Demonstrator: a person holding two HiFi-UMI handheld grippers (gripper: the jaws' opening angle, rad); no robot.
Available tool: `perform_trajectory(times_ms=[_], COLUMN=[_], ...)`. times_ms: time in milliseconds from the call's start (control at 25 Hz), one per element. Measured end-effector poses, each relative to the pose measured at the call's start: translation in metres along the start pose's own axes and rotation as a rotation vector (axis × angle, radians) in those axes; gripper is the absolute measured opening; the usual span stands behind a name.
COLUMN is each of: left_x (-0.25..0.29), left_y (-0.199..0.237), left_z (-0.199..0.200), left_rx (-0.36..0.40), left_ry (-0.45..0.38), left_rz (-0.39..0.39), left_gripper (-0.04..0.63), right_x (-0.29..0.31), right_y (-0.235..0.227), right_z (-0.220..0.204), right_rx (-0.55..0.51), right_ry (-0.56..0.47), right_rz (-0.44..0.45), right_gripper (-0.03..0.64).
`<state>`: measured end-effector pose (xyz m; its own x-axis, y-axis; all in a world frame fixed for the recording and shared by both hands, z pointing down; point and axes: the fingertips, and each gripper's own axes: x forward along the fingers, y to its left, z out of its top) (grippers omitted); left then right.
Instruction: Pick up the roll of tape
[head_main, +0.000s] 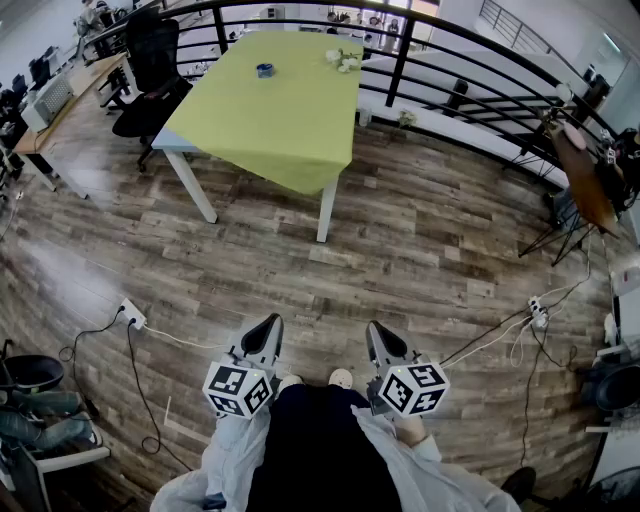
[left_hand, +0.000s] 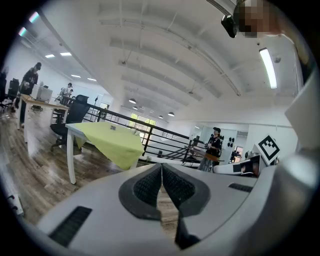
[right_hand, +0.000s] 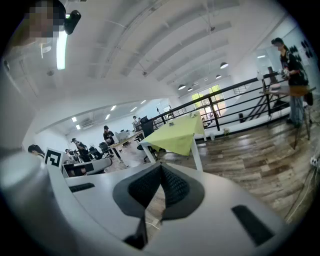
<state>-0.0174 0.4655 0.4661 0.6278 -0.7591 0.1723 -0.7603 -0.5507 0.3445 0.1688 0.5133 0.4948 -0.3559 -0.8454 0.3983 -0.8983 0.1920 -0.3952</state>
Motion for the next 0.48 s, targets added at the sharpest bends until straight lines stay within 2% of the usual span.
perform_trajectory(times_ms=[240, 480], left_x=[0.005, 0.009], left_y=[-0.023, -0.018], left_z=[-0.004, 0.001], left_rx=[0.039, 0.065], left_ry=[-0.016, -0.022], left_rz=[0.043, 0.083], left_gripper=[0.021, 0.021], right_x=[-0.012, -0.002], right_y=[-0.018, -0.012], right_z=[0.017, 0.038], right_rx=[-0.041, -0.060], right_ry=[-0.026, -0.088], right_rz=[0.039, 0.097], right_gripper=[0.009, 0.009])
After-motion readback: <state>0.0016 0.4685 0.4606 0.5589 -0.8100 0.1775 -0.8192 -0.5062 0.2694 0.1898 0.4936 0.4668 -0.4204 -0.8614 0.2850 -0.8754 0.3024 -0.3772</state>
